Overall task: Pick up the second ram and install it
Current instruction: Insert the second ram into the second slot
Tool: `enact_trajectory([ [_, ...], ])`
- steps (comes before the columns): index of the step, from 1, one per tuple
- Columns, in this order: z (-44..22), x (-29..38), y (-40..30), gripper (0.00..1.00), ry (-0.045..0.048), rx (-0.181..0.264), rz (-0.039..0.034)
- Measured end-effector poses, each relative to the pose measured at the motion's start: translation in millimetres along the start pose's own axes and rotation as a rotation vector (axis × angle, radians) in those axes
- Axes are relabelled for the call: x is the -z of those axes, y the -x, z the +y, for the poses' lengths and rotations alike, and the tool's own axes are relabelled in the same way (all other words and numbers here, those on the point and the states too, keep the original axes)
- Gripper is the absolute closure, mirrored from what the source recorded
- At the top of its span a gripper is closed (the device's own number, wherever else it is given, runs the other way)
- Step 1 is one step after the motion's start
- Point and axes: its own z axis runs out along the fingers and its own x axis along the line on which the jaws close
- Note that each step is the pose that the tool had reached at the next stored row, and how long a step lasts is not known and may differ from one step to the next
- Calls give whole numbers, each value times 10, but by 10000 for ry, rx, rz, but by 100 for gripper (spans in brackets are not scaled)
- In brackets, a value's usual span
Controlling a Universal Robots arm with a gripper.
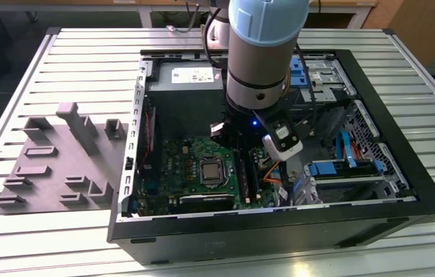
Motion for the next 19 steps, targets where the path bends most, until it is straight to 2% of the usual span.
enact_trajectory([
  [19, -2, -44, -2, 89, -2, 0, 1],
])
